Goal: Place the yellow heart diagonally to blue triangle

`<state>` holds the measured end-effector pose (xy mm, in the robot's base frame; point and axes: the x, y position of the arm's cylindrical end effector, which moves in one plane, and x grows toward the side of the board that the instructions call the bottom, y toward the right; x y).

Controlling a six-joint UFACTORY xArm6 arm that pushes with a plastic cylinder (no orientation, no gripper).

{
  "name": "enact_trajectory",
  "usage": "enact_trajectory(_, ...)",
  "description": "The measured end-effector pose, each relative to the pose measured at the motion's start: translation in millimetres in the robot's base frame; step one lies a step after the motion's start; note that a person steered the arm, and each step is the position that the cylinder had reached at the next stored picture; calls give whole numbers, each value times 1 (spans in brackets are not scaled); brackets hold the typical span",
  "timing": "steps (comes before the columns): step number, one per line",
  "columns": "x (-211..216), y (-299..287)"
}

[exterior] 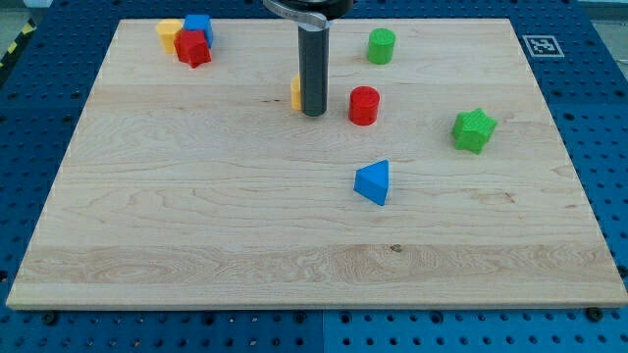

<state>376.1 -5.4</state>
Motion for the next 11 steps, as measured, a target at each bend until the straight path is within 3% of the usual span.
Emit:
enact_trajectory(5,-111,-14)
enact_trajectory(11,-79,-13)
